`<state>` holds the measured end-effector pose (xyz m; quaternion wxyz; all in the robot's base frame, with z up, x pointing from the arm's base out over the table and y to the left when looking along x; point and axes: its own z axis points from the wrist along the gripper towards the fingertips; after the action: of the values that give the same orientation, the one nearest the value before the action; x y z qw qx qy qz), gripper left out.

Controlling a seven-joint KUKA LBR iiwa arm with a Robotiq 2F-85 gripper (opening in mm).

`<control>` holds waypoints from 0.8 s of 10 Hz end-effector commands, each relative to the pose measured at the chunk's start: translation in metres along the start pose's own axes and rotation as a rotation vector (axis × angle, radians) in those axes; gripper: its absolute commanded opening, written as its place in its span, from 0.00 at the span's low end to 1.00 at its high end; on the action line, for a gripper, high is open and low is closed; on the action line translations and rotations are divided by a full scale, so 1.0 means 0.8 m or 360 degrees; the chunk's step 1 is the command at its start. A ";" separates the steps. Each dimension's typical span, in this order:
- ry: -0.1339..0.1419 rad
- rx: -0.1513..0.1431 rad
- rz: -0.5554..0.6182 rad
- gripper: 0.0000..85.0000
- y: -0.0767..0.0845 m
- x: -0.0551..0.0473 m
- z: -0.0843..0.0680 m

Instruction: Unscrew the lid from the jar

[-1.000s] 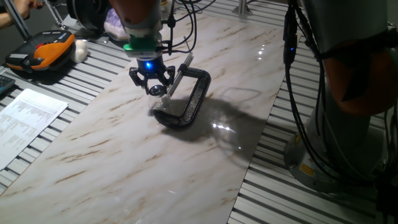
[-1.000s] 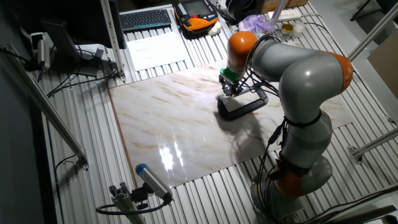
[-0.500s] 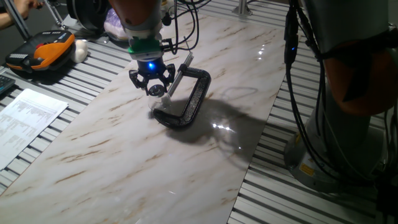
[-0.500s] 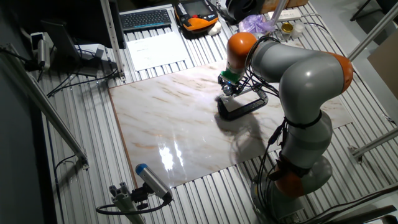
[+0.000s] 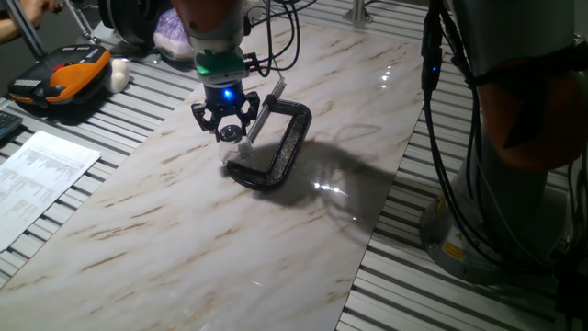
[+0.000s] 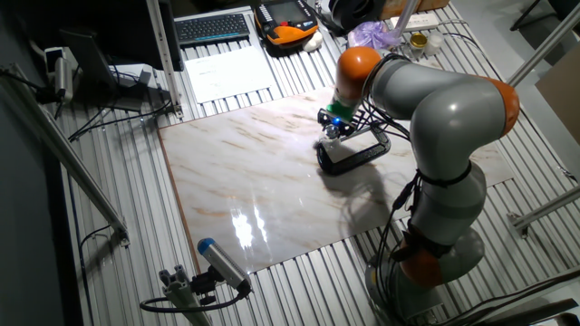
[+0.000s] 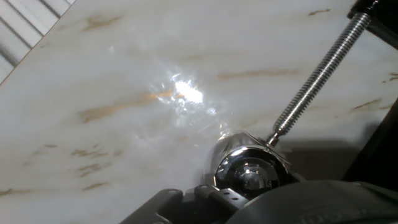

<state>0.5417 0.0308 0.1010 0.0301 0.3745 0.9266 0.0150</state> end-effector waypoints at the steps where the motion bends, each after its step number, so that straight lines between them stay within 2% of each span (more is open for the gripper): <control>1: 0.0005 -0.0006 -0.0012 0.00 0.000 0.000 -0.001; 6: -0.0002 0.0023 -0.0036 0.00 0.002 0.000 -0.013; 8: 0.0021 0.0011 -0.0021 0.00 0.007 -0.001 -0.024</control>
<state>0.5451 0.0340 0.1216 0.0224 0.3692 0.9290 0.0147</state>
